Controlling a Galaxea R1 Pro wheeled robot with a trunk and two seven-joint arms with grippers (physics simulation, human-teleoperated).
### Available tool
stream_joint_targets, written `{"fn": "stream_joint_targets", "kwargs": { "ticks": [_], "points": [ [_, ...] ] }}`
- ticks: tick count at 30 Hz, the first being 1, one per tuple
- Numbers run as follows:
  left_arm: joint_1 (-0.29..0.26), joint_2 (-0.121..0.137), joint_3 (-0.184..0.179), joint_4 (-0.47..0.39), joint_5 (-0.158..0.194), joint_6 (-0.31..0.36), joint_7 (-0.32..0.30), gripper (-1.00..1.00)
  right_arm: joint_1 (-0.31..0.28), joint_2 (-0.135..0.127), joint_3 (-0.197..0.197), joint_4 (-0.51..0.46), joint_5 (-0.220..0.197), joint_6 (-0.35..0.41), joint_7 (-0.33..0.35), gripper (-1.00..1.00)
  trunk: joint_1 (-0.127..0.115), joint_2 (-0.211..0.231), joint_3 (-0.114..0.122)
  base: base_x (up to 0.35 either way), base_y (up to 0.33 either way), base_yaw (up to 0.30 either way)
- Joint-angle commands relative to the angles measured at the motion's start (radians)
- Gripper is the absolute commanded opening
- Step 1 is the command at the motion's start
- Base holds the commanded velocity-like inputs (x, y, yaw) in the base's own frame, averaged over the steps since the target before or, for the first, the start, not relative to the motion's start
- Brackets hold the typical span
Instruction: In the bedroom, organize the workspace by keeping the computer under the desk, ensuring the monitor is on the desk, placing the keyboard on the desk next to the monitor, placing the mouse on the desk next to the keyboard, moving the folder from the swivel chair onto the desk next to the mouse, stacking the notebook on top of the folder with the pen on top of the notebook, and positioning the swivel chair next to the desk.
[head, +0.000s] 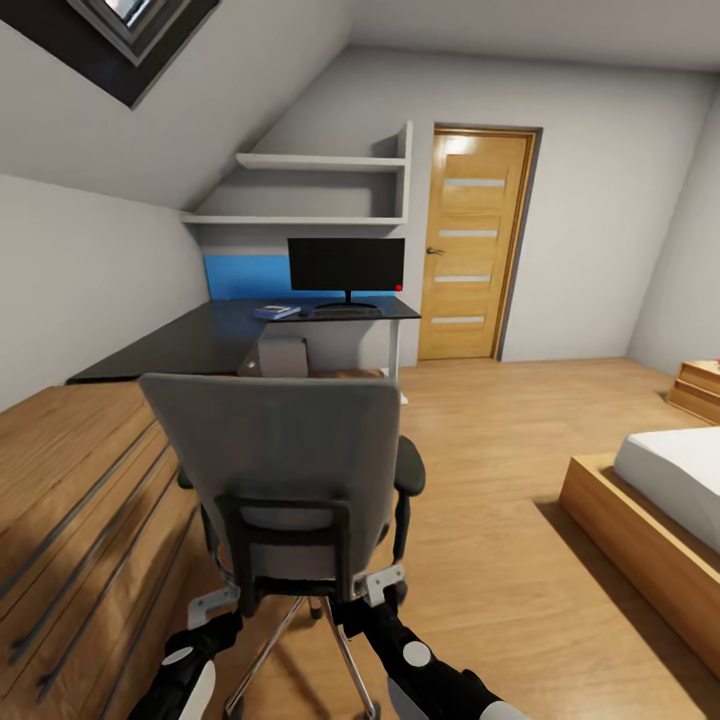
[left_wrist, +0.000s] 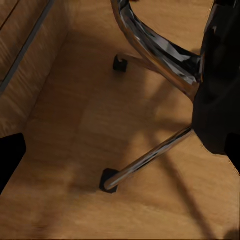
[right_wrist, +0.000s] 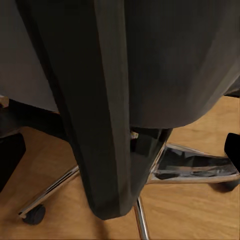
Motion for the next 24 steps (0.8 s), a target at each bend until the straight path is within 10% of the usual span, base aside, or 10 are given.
{"fn": "stream_joint_targets", "kwargs": {
  "ticks": [1,24],
  "points": [
    [0.0,-0.001,0.0,-0.003,0.011,0.003,0.001,1.0,-0.001,0.0,0.008,0.001,-0.007,-0.005,-0.007,1.0,0.0,0.0,-0.001,0.317,0.0,0.0],
    [0.0,-0.001,-0.001,-0.001,0.012,0.002,0.001,1.0,-0.001,0.0,0.009,0.001,-0.007,-0.005,-0.006,1.0,0.0,0.0,-0.001,0.318,-0.052,0.0]
  ]
}}
